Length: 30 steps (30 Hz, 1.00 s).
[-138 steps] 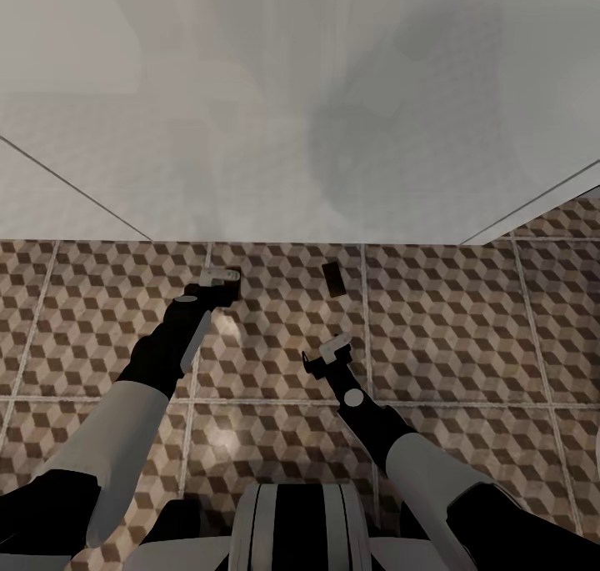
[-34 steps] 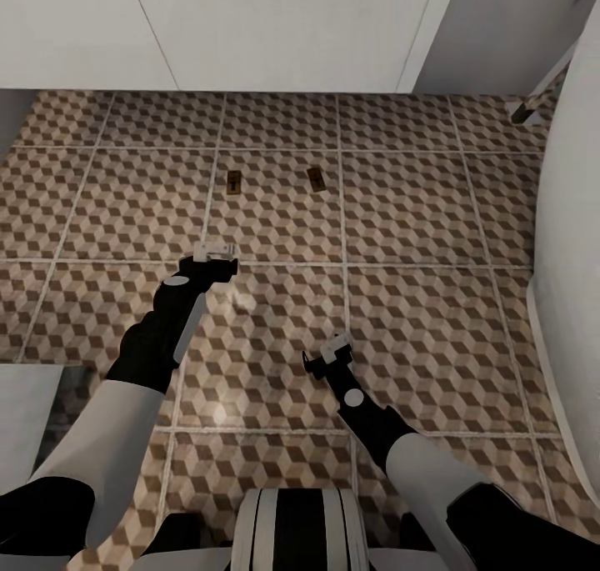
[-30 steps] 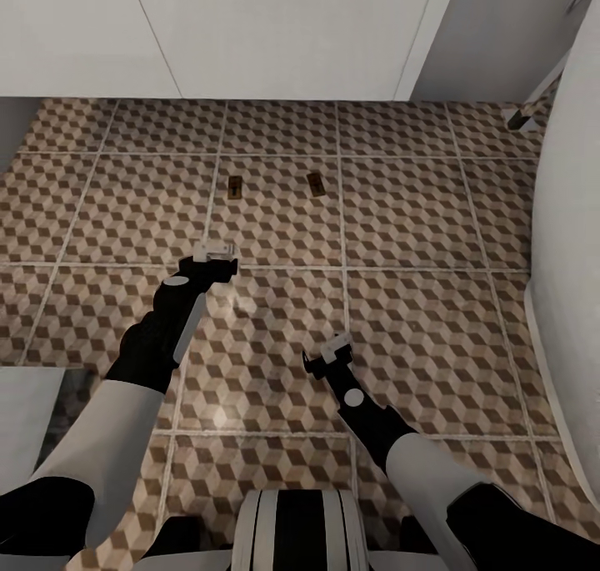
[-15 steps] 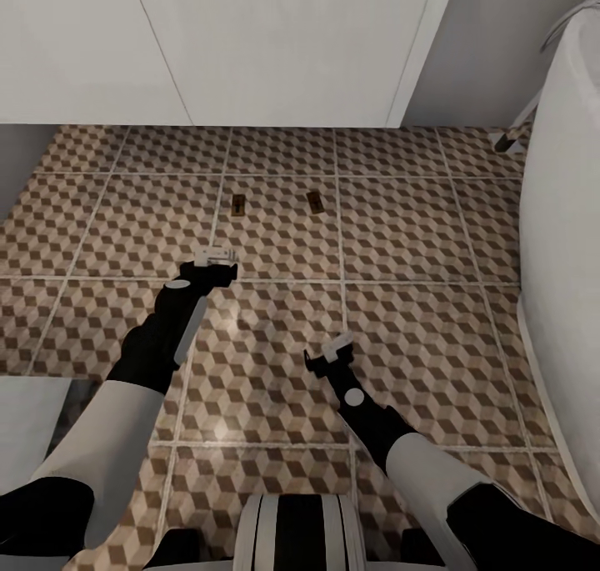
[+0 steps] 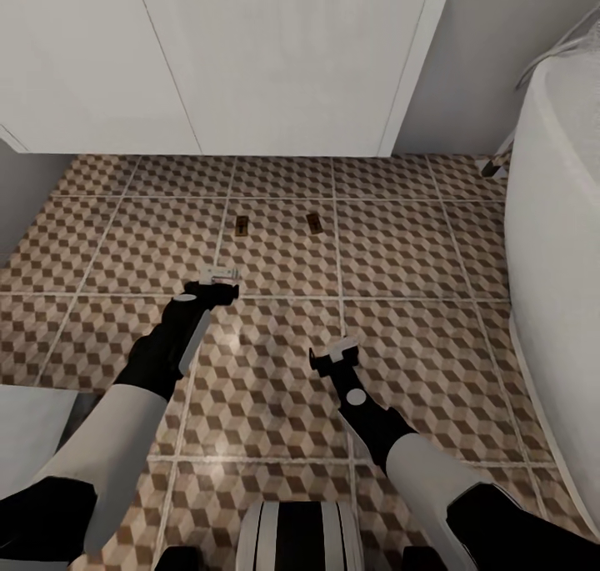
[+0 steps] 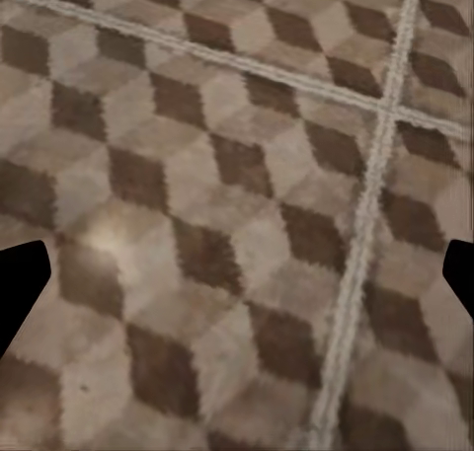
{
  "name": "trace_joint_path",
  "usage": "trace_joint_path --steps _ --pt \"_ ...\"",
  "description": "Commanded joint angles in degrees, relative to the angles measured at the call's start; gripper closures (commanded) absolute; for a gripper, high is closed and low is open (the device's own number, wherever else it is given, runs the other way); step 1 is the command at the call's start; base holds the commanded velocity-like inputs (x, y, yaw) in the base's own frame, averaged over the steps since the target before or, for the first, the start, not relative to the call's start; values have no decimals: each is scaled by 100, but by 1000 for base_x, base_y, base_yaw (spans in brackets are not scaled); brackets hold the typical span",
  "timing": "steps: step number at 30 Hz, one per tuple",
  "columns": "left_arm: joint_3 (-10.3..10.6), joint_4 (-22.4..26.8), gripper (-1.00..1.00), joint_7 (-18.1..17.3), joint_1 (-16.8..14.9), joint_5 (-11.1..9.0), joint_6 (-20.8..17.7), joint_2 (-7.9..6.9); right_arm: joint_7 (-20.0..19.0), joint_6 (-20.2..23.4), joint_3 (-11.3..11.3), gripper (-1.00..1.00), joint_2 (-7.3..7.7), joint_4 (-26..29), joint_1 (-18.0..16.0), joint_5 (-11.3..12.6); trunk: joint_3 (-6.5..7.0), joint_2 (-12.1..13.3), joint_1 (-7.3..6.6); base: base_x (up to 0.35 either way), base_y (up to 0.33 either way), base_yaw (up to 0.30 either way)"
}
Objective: Take the four mousetraps from the cabinet in the bathroom and place them on the bathroom floor. Make sure all four end up on the same floor surface, and ensure that at least two of them are either under or directly next to the same bathroom sink.
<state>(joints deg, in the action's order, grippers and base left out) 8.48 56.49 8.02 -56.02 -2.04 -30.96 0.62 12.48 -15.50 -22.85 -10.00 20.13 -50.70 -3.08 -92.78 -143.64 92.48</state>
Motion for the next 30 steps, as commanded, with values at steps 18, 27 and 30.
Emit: trace_joint_path --steps 18,27,30 --pt "13 -524 -100 41 706 -16 365 0 46 -304 -27 -100 355 -290 220 -12 563 23 -47 0 0 0" --pt "13 -1175 -100 49 893 -16 882 -1 43 -708 -23 -100 408 -728 303 -16 846 35 -70 0 0 0" --pt "13 -1249 -100 50 1026 -16 908 -1 43 -827 -26 -100 410 -851 310 -17 940 39 -78 0 0 0"
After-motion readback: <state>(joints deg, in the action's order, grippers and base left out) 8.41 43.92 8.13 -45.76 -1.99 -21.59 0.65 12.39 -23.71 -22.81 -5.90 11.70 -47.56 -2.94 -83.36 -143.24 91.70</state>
